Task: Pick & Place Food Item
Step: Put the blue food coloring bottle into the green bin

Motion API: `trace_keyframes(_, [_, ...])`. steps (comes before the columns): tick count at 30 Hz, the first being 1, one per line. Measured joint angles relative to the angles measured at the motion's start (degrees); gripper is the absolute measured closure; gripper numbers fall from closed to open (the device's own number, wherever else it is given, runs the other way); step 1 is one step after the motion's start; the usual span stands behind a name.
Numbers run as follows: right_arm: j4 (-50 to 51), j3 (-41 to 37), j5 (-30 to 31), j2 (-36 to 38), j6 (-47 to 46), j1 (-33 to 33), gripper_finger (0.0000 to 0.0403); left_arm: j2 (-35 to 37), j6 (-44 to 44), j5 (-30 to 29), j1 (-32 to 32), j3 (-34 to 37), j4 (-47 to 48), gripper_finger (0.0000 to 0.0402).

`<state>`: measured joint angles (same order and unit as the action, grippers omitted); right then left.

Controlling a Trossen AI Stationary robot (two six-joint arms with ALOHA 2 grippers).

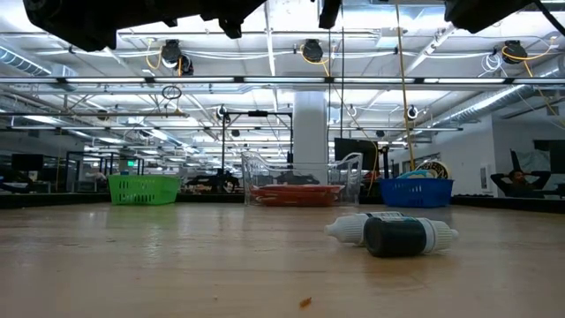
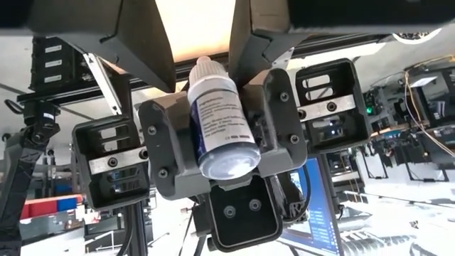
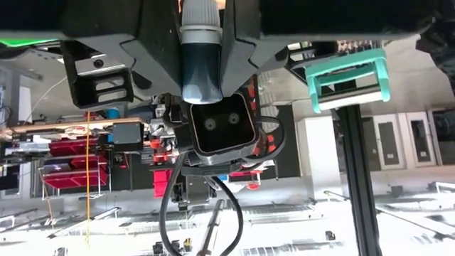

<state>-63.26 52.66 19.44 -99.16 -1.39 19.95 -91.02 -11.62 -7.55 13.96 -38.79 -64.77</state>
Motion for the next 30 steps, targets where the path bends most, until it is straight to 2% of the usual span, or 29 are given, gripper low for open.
trace_keyframes(17, [3.03,-0.15,-1.5,1.44,7.37,1.68,0.0328,0.13,1.45,1.54,0.09,-0.12,3.51,0.0279])
trace_keyframes(21, [9.18,-0.15,-1.55,4.65,9.0,1.61,0.0332,0.17,7.75,1.19,0.04,-0.22,3.75,0.0279])
trace_keyframes(26, [21.77,-0.11,-0.53,10.4,11.62,1.67,0.033,0.22,18.67,1.08,0.09,-0.22,4.8,0.0279])
trace_keyframes(30, [33.51,-0.13,1.97,14.4,14.42,1.9,0.0331,0.24,23.66,0.21,0.0,-0.22,7.72,0.0279])
